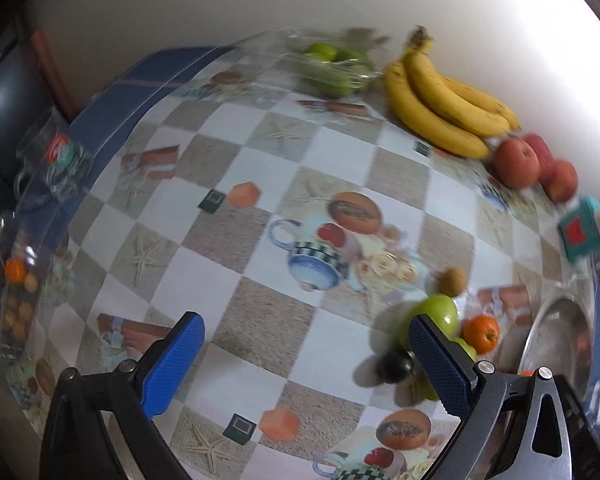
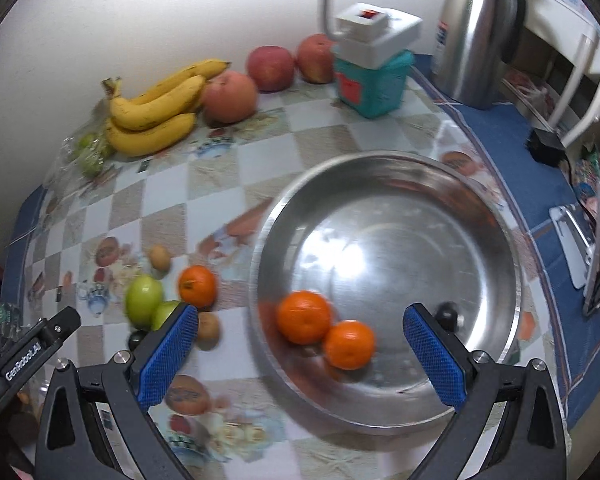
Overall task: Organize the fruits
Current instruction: 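Withdraw both open tools from the bowl back toward the loose fruit, then lower the left tool onto a black plum and close it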
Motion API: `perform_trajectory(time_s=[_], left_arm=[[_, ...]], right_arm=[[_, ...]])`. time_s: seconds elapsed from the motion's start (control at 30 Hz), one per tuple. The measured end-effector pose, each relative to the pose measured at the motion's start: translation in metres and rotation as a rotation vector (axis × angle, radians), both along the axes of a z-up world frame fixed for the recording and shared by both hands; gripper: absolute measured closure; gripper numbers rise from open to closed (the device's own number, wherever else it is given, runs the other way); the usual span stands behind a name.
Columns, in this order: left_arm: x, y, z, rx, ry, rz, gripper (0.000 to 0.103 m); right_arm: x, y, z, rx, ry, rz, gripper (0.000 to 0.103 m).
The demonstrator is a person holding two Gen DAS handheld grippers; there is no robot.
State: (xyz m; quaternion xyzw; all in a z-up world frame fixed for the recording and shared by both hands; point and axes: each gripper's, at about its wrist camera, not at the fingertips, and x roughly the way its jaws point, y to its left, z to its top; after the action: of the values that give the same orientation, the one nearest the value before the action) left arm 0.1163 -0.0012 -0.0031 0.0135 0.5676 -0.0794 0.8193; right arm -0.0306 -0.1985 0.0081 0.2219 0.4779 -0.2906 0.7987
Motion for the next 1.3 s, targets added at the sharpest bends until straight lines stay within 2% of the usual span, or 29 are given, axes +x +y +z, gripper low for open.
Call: perform_trajectory(time_s=[0.13, 0.3, 0.5, 0.77, 0.83, 0.97, 1.13, 1.23, 1.3], left_arm=[[0.010, 0.014, -0.005, 0.010, 0.011, 0.054, 0.000], [0.018, 0.022, -0.010, 0.003, 0.027, 0.071, 0.000], [0.019, 0.011, -0.020, -0.018, 0.079, 0.025, 0.000], [0.009, -0.016, -0.037, -0.039, 0.157, -0.067, 0.003], [0.007, -0.018, -0.041, -0.052, 0.182, -0.075, 0.015], [0.002, -0.022, -0.042, -0.083, 0.203, -0.097, 0.018], [-0.003, -0.032, -0.044, -0.120, 0.233, -0.144, 0.037], [-0.006, -0.036, -0.045, -0.142, 0.249, -0.163, 0.045], [-0.005, -0.037, -0.046, -0.143, 0.248, -0.169, 0.046]], right_arm=[[0.019, 0.018, -0.004, 0.011, 0.013, 0.067, 0.001], [0.034, 0.030, -0.013, 0.029, 0.017, 0.125, 0.001], [0.039, 0.029, -0.025, 0.073, 0.017, 0.148, 0.001], [0.029, 0.017, -0.021, 0.014, 0.043, 0.118, 0.001], [0.026, 0.014, -0.021, 0.011, 0.052, 0.105, 0.001], [0.020, 0.008, -0.020, 0.018, 0.048, 0.084, 0.001], [0.017, 0.006, -0.018, 0.028, 0.037, 0.069, 0.001], [0.017, 0.006, -0.018, 0.030, 0.039, 0.069, 0.001], [0.017, 0.006, -0.018, 0.033, 0.042, 0.071, 0.001]])
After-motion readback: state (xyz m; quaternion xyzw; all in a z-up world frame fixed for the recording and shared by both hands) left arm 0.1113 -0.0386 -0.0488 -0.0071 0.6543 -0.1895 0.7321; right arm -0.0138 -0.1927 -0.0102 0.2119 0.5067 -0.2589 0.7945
